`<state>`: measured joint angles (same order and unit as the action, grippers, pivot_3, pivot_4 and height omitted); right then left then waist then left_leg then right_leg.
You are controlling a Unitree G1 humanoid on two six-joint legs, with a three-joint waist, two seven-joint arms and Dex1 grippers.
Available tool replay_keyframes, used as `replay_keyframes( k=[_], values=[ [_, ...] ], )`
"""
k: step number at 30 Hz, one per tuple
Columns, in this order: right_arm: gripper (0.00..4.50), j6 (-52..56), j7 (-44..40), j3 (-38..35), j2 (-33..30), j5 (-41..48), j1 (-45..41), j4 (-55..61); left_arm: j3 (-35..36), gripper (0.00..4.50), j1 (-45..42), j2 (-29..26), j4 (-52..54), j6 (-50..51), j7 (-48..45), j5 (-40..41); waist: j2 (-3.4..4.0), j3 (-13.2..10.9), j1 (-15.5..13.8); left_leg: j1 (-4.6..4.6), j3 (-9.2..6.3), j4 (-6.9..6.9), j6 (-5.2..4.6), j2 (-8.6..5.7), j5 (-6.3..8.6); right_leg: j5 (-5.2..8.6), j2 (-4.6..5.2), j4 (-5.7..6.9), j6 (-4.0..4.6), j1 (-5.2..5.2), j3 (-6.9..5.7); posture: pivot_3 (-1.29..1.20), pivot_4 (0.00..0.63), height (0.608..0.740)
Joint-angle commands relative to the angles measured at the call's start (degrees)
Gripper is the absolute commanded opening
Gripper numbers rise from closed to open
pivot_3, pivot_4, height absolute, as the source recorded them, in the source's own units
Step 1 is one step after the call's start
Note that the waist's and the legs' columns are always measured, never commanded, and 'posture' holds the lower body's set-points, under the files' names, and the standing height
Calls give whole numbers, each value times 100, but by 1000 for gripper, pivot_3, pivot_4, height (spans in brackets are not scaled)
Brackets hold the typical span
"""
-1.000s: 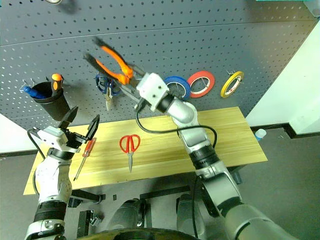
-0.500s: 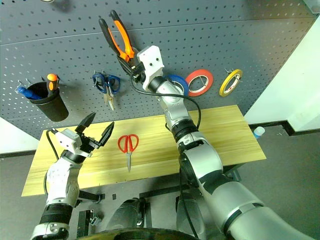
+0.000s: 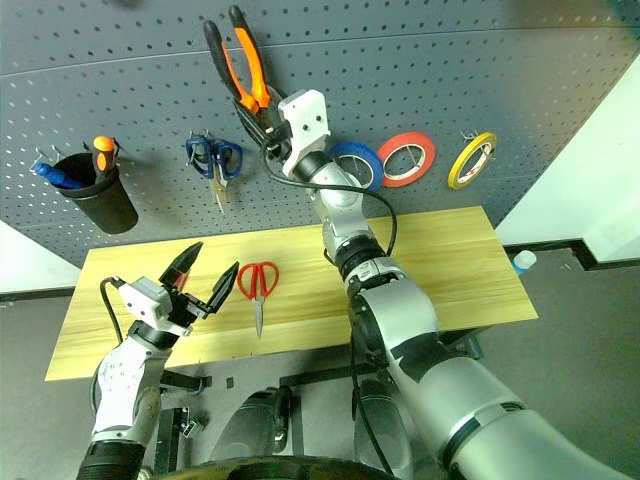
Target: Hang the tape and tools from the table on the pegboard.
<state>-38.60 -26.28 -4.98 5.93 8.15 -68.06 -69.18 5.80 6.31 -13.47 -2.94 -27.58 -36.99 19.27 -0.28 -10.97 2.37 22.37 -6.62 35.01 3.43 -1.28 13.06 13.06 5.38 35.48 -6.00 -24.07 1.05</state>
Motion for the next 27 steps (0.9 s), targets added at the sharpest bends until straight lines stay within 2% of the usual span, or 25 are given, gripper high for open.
replay_keyframes(
  k=[1,12,18,27],
  values=[
    [2168,-333,335,-94,31,-114,-331,-18,35,4034,87,-75,323,38,49,25,0,-13,1,5,0,0,0,0,0,0,0,0,0,-6,1,96,186,740],
    [2168,-642,948,-85,-38,-517,-239,-294,28,4034,187,-67,410,87,86,13,4,-56,1,9,3,-6,0,3,0,0,-2,3,0,-16,2,103,185,740],
    [2168,-592,904,-200,47,-469,-291,-339,11,4034,210,-59,430,95,95,12,4,-56,-1,10,3,-5,0,3,0,0,-3,5,0,-17,2,106,187,740],
    [2168,-338,1347,-148,60,-746,-453,-478,13,4034,261,-66,458,102,99,20,4,-57,2,9,3,-3,0,4,0,-2,-4,8,5,-18,2,116,179,740]
  ],
)
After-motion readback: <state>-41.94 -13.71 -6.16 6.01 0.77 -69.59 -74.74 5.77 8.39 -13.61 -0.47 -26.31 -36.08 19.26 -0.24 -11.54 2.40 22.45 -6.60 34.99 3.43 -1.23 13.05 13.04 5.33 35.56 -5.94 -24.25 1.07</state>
